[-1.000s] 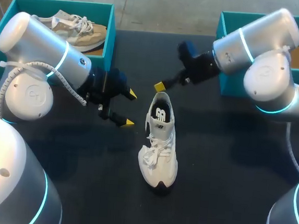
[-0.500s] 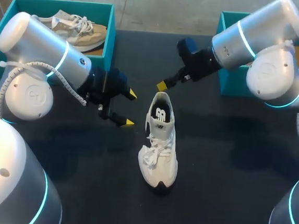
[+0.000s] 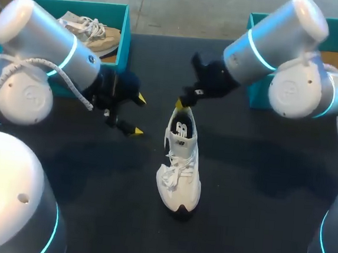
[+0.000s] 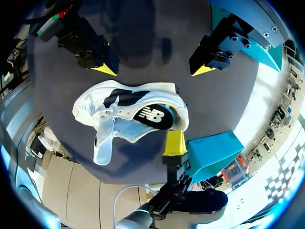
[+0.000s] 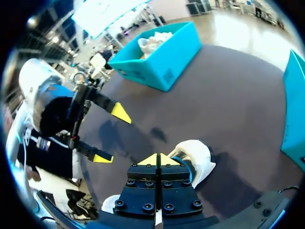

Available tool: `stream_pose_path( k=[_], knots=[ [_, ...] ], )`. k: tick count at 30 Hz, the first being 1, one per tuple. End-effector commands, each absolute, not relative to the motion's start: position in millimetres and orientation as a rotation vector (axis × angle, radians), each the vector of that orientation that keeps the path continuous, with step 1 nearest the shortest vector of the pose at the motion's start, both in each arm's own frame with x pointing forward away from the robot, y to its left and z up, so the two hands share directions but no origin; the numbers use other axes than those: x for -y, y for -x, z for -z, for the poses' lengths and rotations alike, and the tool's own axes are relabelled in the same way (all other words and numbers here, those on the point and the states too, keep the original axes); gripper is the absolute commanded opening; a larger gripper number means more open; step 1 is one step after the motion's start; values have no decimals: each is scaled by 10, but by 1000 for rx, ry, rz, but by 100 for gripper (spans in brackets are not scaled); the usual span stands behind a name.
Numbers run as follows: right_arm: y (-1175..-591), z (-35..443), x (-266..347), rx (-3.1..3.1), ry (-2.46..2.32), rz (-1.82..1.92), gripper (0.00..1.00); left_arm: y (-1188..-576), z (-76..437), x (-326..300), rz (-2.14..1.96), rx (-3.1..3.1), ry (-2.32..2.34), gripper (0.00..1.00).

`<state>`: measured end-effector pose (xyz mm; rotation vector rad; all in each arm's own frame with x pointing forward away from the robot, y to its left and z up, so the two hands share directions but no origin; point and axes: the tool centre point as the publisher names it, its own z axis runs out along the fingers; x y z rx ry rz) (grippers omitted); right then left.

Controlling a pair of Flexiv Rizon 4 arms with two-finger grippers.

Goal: Take the shoe out of the shoebox, open the shoe tongue, remove and reinsert the insole, then place the shoe into the shoebox

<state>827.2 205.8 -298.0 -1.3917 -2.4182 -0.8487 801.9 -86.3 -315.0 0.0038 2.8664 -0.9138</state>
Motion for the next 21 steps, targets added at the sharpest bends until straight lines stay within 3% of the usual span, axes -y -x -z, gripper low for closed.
stream_pose_path(
  k=[1,21],
  knots=[
    [-8230,2966,-2119,2499,1622,741,0,-7988,2963,565,933,-2841,13,100],
    [-7965,3212,-2091,2485,1879,613,0,-8420,2569,-29,1002,-2858,41,100]
  ],
)
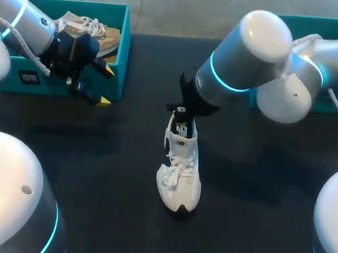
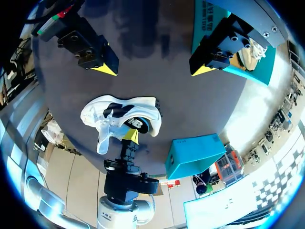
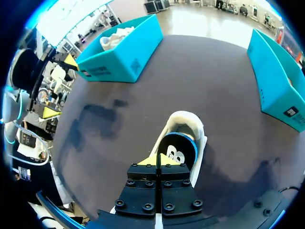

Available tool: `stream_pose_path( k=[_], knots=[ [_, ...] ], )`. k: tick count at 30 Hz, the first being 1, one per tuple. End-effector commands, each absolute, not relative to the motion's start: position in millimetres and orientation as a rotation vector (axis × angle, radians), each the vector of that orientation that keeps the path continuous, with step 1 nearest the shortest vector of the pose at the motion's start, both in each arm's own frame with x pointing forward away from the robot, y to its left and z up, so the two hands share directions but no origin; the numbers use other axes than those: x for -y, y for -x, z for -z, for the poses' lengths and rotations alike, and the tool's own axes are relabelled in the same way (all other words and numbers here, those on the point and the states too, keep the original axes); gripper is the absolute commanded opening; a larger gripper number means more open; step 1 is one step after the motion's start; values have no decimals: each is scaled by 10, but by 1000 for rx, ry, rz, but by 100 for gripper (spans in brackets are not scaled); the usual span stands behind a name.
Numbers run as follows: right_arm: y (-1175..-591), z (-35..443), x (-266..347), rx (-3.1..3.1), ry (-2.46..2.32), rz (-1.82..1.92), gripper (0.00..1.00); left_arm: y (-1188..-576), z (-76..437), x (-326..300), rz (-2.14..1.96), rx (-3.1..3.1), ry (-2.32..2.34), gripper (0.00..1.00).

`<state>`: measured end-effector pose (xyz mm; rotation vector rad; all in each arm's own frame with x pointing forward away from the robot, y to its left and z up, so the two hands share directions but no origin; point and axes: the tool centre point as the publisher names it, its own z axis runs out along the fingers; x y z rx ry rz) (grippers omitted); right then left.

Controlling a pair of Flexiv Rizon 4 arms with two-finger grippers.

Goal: Take the shoe out of the shoebox, open the shoe tongue, remove and reinsert the insole, then place the shoe into the shoebox

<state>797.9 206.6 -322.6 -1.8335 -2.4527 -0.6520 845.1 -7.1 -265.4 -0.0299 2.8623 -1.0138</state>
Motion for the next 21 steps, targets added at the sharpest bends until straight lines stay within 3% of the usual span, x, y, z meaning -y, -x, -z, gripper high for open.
stream_pose_path(
  k=[1,21],
  knots=[
    [-7965,3212,-2091,2485,1879,613,0,-8423,2549,-55,990,-2848,50,100],
    [-7907,3443,-1997,2380,2072,571,0,-8610,2236,-363,874,-2754,142,100]
  ],
)
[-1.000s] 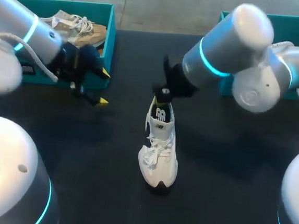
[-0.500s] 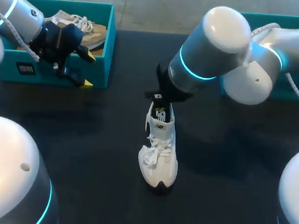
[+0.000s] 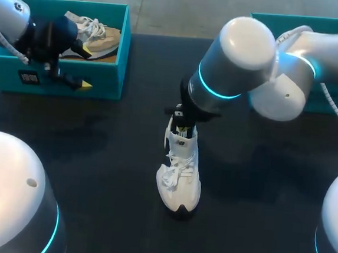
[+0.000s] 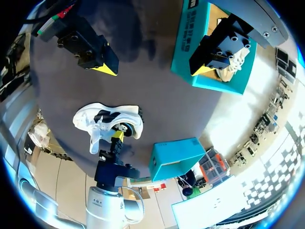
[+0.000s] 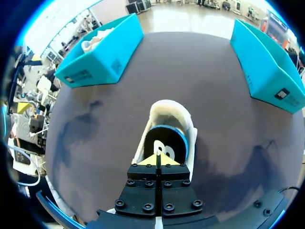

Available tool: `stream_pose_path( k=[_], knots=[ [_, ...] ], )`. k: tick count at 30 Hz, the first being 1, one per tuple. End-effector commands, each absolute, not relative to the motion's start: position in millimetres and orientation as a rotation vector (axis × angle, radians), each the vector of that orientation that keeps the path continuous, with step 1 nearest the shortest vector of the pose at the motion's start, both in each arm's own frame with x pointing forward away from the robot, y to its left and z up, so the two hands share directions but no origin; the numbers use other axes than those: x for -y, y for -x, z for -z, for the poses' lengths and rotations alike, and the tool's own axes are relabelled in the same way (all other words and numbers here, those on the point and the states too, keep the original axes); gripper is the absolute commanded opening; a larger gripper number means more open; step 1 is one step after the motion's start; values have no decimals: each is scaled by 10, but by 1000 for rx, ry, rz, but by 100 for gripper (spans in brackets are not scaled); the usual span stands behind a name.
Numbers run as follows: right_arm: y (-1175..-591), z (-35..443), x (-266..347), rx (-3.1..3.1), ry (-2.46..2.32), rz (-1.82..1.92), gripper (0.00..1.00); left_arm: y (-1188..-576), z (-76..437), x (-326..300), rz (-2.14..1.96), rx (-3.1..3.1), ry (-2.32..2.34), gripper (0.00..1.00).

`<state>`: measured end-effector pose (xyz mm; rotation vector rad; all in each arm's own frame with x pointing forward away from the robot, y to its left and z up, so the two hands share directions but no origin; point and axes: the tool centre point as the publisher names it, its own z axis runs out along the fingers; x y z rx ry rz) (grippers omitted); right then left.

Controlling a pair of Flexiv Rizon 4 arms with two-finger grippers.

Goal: Take the shoe out of the shoebox, open the shoe tongue, remove and reinsert the insole, then place the shoe into the shoebox

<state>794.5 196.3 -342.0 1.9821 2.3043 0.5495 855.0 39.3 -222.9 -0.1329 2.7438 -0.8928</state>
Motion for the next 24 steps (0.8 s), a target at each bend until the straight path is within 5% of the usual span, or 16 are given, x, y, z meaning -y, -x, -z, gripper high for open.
stream_pose_path(
  k=[1,24],
  knots=[
    [-7901,3456,-1995,-2279,-1995,-540,0,-8637,2244,-358,869,-2757,150,100],
    [-7849,3870,-1946,-2229,-2130,-315,0,-8723,2273,-354,858,-2766,181,100]
  ],
)
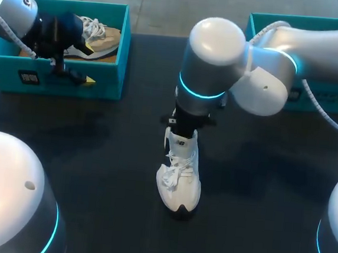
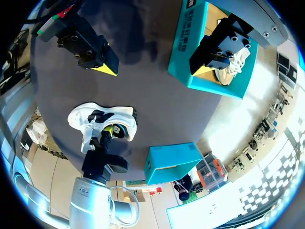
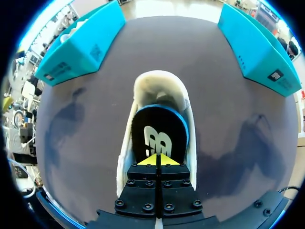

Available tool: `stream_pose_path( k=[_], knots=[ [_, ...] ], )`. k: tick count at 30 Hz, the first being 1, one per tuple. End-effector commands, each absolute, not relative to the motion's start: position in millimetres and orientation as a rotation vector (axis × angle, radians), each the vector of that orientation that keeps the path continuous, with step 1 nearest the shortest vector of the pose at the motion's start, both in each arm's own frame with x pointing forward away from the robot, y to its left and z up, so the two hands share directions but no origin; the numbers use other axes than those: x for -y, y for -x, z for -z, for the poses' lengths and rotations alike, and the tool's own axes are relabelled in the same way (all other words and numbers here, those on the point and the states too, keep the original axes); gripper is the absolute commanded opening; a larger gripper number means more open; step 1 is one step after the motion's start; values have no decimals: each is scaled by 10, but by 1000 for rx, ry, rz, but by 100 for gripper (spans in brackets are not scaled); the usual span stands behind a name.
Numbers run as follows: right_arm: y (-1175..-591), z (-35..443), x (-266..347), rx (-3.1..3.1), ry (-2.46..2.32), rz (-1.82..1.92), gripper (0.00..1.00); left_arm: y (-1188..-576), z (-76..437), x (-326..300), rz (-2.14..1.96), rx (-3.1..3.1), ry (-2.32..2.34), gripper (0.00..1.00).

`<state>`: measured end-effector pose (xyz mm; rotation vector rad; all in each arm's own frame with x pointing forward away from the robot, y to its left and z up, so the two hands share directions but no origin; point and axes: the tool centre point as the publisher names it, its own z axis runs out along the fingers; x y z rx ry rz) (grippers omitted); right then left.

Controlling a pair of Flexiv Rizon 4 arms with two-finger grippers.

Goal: Take the shoe out of the shoebox, open the shoe tongue, remove and reinsert the insole, then place the shoe into the shoebox

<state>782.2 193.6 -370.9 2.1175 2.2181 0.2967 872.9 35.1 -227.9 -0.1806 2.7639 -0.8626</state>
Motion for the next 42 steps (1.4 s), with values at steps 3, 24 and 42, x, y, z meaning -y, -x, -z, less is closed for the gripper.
stream_pose_path(
  k=[3,24,42],
  knots=[
    [-7864,3938,-1936,-2238,-2133,-319,0,-8723,2273,-354,858,-2766,181,100],
    [-8141,3769,-1912,-2097,-1913,-421,0,-8723,2273,-354,858,-2766,181,100],
    [-8124,3735,-1950,-2065,-1821,-430,0,-8723,2273,-354,858,-2766,181,100]
  ],
)
